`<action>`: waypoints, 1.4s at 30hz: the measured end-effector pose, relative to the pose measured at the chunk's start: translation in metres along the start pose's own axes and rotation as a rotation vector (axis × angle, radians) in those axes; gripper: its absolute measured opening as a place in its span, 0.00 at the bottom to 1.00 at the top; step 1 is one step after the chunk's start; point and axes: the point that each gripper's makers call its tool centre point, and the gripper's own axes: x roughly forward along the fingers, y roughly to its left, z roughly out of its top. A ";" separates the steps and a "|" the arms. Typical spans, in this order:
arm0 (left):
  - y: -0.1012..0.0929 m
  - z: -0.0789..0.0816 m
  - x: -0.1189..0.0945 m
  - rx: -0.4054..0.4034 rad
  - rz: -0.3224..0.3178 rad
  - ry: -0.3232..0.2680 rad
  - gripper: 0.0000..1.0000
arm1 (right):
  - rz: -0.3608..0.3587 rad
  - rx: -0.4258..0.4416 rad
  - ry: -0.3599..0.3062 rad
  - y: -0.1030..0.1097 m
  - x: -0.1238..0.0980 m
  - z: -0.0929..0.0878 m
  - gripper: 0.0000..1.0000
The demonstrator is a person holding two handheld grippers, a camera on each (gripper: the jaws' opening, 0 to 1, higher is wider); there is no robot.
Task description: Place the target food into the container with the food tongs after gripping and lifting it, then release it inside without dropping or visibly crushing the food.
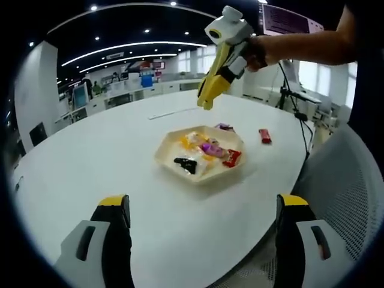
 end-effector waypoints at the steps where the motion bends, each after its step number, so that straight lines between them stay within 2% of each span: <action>1: 0.000 0.000 0.000 0.004 0.001 0.003 0.97 | -0.002 0.004 -0.003 0.000 -0.004 -0.001 0.28; 6: 0.000 -0.001 0.000 0.009 0.000 0.006 0.97 | -0.005 0.020 -0.011 -0.004 -0.016 -0.006 0.28; 19: -0.002 -0.002 0.000 0.009 -0.013 0.011 0.98 | -0.083 0.050 -0.018 -0.029 -0.057 -0.045 0.28; 26: 0.000 -0.003 0.001 0.014 -0.006 0.017 0.98 | -0.116 0.061 -0.013 -0.042 -0.071 -0.065 0.28; 36: -0.001 -0.006 0.002 0.018 -0.009 0.029 0.99 | -0.142 0.065 -0.032 -0.058 -0.090 -0.088 0.29; 42: -0.002 -0.002 0.001 -0.014 -0.012 0.012 1.00 | -0.148 0.062 -0.039 -0.061 -0.105 -0.106 0.29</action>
